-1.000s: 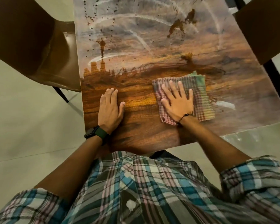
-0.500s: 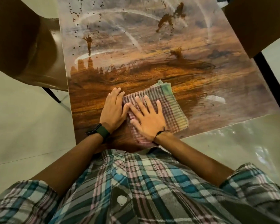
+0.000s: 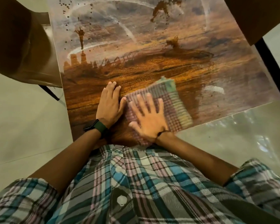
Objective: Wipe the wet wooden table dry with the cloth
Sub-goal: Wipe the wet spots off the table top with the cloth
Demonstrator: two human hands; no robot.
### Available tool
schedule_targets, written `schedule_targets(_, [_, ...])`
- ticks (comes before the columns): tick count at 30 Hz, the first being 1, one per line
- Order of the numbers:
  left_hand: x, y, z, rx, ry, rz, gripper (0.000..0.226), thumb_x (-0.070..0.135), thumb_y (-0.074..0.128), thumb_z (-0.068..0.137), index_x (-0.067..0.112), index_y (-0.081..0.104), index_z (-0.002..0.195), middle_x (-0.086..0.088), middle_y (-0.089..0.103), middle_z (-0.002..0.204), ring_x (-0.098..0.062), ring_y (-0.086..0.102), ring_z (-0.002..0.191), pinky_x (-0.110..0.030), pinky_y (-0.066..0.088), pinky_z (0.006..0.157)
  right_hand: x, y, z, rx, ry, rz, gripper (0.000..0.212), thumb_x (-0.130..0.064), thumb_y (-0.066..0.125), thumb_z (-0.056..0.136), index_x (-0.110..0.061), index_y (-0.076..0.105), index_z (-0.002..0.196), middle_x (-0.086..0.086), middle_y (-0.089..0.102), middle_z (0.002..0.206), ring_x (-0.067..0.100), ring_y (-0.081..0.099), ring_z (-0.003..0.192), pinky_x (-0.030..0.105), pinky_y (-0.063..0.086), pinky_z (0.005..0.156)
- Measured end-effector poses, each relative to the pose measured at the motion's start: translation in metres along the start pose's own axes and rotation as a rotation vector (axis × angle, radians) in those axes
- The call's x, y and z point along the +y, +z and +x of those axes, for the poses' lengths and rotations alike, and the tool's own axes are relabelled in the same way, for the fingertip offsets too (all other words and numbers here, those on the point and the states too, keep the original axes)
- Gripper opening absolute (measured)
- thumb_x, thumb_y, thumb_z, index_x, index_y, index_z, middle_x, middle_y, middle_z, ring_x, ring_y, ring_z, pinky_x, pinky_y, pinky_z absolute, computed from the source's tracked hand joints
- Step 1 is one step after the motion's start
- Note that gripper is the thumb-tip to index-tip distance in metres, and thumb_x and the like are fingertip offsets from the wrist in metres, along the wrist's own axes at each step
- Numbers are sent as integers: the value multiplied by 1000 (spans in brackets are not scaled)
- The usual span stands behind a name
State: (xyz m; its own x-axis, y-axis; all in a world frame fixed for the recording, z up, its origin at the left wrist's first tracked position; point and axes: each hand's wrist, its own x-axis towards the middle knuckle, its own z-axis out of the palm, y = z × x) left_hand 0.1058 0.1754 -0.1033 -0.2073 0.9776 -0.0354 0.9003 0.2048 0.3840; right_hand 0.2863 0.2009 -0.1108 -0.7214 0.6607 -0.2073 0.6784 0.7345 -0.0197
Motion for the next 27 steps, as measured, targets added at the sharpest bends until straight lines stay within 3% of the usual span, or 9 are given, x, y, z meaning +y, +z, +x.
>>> schedule_targets(3, [0, 0, 1, 0, 2, -21, 50, 32, 34, 96, -2, 42, 131, -22, 35, 144, -36, 26, 137, -43, 13, 114, 8, -7, -5, 53, -207, -16, 61, -58, 20, 91, -31, 31, 145, 3, 24, 155, 33, 20, 142, 66, 12, 106])
schedule_targets(5, [0, -2, 1, -3, -11, -23, 51, 32, 34, 95, -2, 42, 131, -22, 35, 144, -36, 26, 137, -43, 14, 114, 39, -4, -13, 86, -193, -8, 57, -54, 25, 92, -32, 34, 143, 2, 31, 152, 31, 27, 140, 67, 18, 105])
schedule_targets(12, [4, -6, 1, 13, -3, -16, 52, 31, 35, 94, -6, 43, 131, -24, 35, 144, -38, 26, 136, -45, 15, 115, 152, -1, -31, 48, 270, 62, 60, -57, 15, 89, -38, 12, 146, 1, 14, 158, 27, 9, 145, 61, 4, 110])
schedule_targets(16, [17, -9, 5, 51, -36, -93, 51, 31, 35, 95, -4, 41, 131, -24, 35, 142, -38, 24, 137, -47, 13, 114, 102, -1, -16, 66, 414, 53, 66, -58, 12, 89, -32, -1, 148, 0, -10, 157, 33, -7, 144, 62, -12, 107])
schedule_targets(18, [29, -7, 11, 52, 18, -115, 48, 27, 38, 96, -4, 39, 133, -24, 34, 143, -37, 23, 138, -47, 12, 114, 47, -1, -3, 30, 299, 64, 67, -59, 11, 90, -30, -5, 148, 1, -16, 155, 36, -13, 143, 63, -17, 104])
schedule_targets(20, [44, -3, 20, 31, 61, -155, 46, 23, 40, 97, -2, 37, 135, -22, 32, 145, -35, 21, 139, -44, 10, 115, 5, -3, 5, -22, 75, 54, 65, -58, 16, 93, -26, 16, 149, 6, -3, 158, 36, -13, 143, 65, -16, 104])
schedule_targets(23, [65, 4, 32, -7, 106, -222, 46, 22, 41, 97, -1, 35, 137, -20, 32, 147, -32, 21, 139, -43, 11, 116, 22, -7, 2, -4, -106, 93, 54, -51, 28, 95, -24, 43, 140, 7, 20, 156, 29, -5, 145, 61, -11, 109])
schedule_targets(24, [69, 6, 33, -19, 113, -240, 46, 22, 41, 97, 0, 35, 137, -20, 32, 147, -31, 22, 139, -43, 12, 116, 40, -6, -3, 19, -69, 105, 53, -50, 28, 95, -26, 41, 141, 5, 21, 156, 28, 1, 146, 59, -7, 111])
schedule_targets(27, [79, 11, 35, -42, 117, -237, 46, 23, 42, 97, 2, 36, 137, -18, 35, 145, -30, 23, 139, -41, 10, 115, 111, -2, -13, 60, 268, 101, 59, -53, 19, 91, -38, 8, 147, -4, 5, 159, 24, 0, 146, 58, -4, 112])
